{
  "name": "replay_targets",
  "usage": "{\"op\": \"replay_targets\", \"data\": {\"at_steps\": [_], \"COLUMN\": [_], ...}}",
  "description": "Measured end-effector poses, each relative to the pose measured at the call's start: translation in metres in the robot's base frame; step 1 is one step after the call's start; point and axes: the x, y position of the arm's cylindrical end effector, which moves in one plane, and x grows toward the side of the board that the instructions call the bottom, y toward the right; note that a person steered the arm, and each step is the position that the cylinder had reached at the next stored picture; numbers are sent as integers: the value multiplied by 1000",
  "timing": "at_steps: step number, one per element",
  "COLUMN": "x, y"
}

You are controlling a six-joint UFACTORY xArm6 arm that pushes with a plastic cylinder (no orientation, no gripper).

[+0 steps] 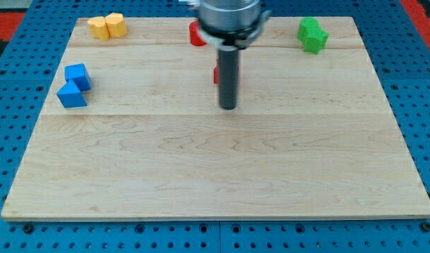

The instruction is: Push the red star towards the up

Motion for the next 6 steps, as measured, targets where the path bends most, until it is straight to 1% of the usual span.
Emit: {"op": "replay_targets", "data": {"at_steps": [1,2,3,6], "x": [-19,-28,-55,-82], "y": [9,0,0,-21]}}
